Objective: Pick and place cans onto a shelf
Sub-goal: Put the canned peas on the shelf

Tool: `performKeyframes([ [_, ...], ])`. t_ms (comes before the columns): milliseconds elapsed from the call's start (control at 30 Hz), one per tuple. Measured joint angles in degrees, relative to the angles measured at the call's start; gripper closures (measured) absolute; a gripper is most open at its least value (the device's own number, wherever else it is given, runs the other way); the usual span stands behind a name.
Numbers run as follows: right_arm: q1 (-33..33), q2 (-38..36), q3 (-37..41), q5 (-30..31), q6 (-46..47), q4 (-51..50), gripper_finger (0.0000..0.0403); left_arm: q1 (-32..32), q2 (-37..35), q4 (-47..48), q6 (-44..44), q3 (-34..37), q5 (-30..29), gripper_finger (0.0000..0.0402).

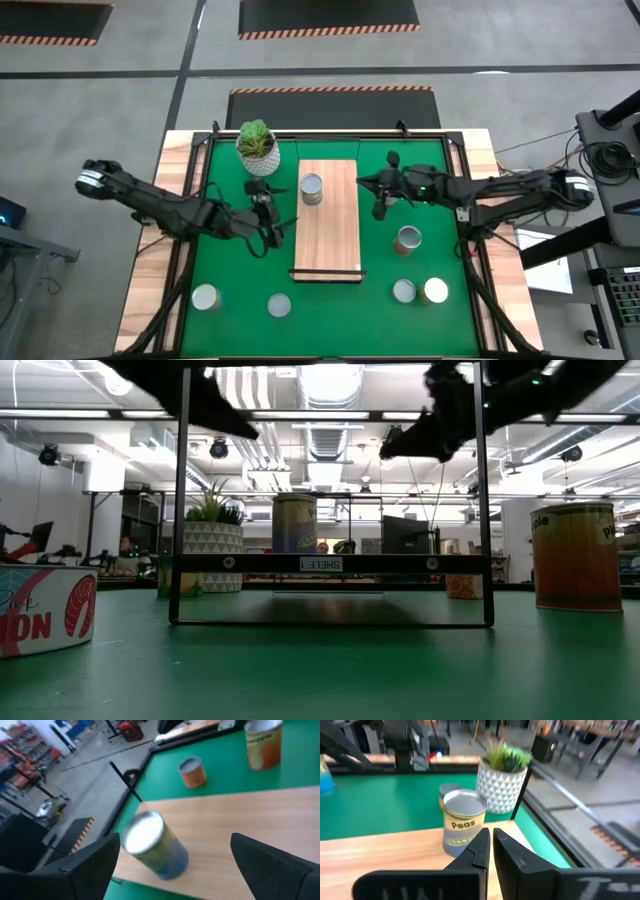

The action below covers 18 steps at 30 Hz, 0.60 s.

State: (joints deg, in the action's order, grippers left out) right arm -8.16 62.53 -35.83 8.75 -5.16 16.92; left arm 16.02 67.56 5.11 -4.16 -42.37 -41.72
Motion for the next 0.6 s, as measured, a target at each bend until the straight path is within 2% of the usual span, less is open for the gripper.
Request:
performKeyframes([
  [167,0.0,6.5,-6.5,-0.2,2.7,-5.6,0.0390,0.0,-0.7,-2.6,1.2,3.7,1.6,0.0085],
  [300,0.0,11.0,-9.4,-0.9,3.2,-6.5,0.0390,0.0,-0.1,-3.2,1.2,5.3,2.3,0.0137],
  [433,0.0,15.1,-10.8,-3.6,3.6,-6.4,0.0390,-0.3,0.8,-7.3,0.1,7.8,2.5,0.0213],
  [600,0.0,20.5,-12.3,-4.5,3.8,-6.2,0.0390,-1.8,1.6,-10.1,-1.2,8.8,6.2,0.0332],
])
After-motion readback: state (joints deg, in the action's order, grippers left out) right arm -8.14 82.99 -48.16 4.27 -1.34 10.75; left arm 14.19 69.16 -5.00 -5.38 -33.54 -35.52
